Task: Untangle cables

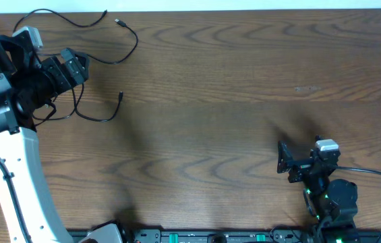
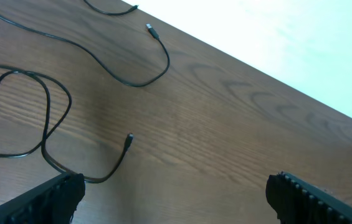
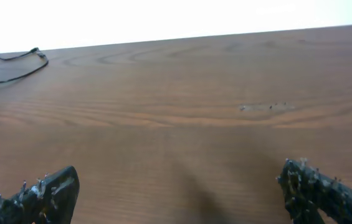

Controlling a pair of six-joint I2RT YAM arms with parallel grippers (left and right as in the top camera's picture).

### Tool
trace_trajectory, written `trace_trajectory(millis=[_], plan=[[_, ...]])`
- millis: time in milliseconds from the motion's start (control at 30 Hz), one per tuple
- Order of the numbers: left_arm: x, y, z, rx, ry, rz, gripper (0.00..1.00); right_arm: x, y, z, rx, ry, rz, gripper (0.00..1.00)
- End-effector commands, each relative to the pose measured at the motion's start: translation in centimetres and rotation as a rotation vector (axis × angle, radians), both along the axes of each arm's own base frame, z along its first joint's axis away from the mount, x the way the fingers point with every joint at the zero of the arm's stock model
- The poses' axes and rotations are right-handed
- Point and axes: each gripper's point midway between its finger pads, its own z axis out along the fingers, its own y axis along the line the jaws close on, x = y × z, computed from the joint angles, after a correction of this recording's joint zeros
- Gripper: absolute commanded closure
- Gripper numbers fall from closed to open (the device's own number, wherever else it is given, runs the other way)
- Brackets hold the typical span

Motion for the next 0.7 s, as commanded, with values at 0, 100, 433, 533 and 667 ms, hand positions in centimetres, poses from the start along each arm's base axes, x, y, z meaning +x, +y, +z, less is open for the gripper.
trace_trajectory(millis=[0, 100, 433, 533, 667], plan=[[0.0, 0.1, 0.1, 0.007, -0.005, -0.009, 0.02, 0.0, -0.6, 0.8, -0.059, -0.054, -0.013, 0.01], [0.0, 0.1, 0.1, 0.007, -0.006, -0.009, 0.02, -0.2, -0.9, 2.2, -0.089, -0.124, -0.021, 0.01], [0.0, 0.1, 0.1, 0.007, -0.006, -0.009, 0.02, -0.1, -2.5, 2.7, -0.113, -0.147, -0.088, 0.01], [0.0, 0.1, 0.1, 0.007, -0.006, -0.009, 0.02, -0.1, -2.6, 2.7, -0.135, -0.149, -0.086, 0.01], [0.0, 0.1, 0.1, 0.007, -0.005, -0.009, 0.02, -0.1, -2.7, 2.6, -0.147, -0.149, -0.092, 0.01]])
